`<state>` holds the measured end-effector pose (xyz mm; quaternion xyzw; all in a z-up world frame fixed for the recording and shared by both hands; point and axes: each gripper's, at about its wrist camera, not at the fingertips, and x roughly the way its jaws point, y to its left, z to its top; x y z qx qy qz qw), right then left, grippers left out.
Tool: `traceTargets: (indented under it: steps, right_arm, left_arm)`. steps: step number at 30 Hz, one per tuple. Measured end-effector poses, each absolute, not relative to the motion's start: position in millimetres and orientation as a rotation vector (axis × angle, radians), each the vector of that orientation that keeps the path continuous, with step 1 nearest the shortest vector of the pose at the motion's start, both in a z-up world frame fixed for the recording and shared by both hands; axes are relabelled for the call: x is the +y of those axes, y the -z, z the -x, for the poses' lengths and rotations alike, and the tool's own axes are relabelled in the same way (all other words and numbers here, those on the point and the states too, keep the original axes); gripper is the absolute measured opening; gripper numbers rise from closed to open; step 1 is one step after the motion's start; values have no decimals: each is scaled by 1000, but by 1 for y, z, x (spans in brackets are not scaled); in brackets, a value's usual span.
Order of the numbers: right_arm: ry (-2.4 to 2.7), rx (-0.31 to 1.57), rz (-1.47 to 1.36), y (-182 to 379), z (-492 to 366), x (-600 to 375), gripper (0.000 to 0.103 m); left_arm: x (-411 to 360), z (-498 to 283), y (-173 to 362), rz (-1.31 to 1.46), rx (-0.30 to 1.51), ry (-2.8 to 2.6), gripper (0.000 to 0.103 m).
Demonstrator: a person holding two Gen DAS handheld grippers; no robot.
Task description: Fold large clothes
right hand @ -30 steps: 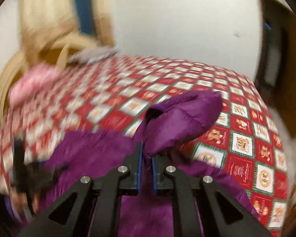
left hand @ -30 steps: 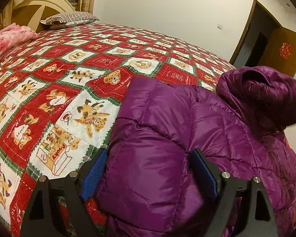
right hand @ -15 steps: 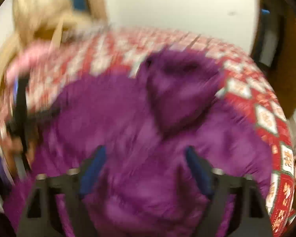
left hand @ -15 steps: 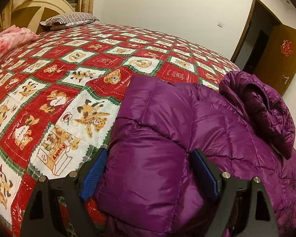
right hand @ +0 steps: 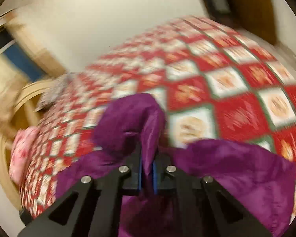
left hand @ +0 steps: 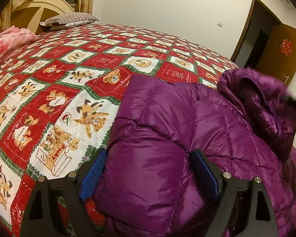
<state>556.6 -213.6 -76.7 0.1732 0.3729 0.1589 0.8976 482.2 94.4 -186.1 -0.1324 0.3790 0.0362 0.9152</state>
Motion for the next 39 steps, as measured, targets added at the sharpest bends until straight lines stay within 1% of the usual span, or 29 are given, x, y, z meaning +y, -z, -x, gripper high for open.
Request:
traceTargets:
  steps: [2,5,7,8,12,14,15,17,18,19,21,23,25,26,28,30,31,33,36,37,39]
  right_arm:
    - [-467,704,-223,58,-533,-184,11]
    - [-670,688,57,50,-476,-134,11]
    - [-742,727,272,68,-435,-107,11]
    - [-761,751,332,79,-420,-103,11]
    - [-742,842,473,124,-378,-112,11]
    - [-660,845,513,138,-371,-123,12]
    - [-619,834,535,143,-368,-128,17]
    - [-543,841,557,146,-362,-138,53]
    - [-530,852,542,145,-358,-143,83]
    - [-536,845,522,141,-355,-147,90]
    - [-557,793,471,125,-343,-158,90]
    - [-595,755,356,105,-334,-170,85]
    - [-628,702,194,85,-329,-187,69]
    - [-606,678,138,79,-334,-188,66]
    - [-524,640,-25,72,-350,-201,44]
    - [-477,659,-175,77,-365,-204,35]
    - [-450,694,-238,88,-376,-203,34]
    - [-466,767,-280,112,-388,-187,31]
    - [-528,876,-275,146,-403,-156,31]
    - [-540,896,-261,156,-402,-145,31]
    - [-536,887,-230,158,-396,-140,31]
  left_arm:
    - [94,-482,186,273,781,-74,88]
    - [94,-482,186,274,782,-74,88]
    - [94,-483,186,272,783,-74,88]
    - [94,-483,186,272,783,-75,88]
    - [94,-483,186,269,784,-76,88]
    - [93,-483,187,265,787,-78,89]
    - [93,-483,186,262,789,-80,89]
    - [92,-483,186,254,795,-83,89]
    - [92,-483,186,251,798,-82,89]
    - [93,-482,185,250,801,-80,89]
    - [92,-480,181,241,809,-77,89]
    - [88,-477,175,233,811,-65,89]
    - [81,-473,162,232,799,-35,89]
    - [78,-471,153,236,781,-22,89]
    - [67,-468,129,253,727,0,89]
    - [52,-471,107,253,697,36,89]
    - [44,-473,99,247,687,54,89]
    - [26,-480,86,231,673,98,89]
    - [-6,-491,79,172,668,141,89]
    - [-13,-492,80,150,671,144,89]
    - [-24,-494,88,104,691,149,89]
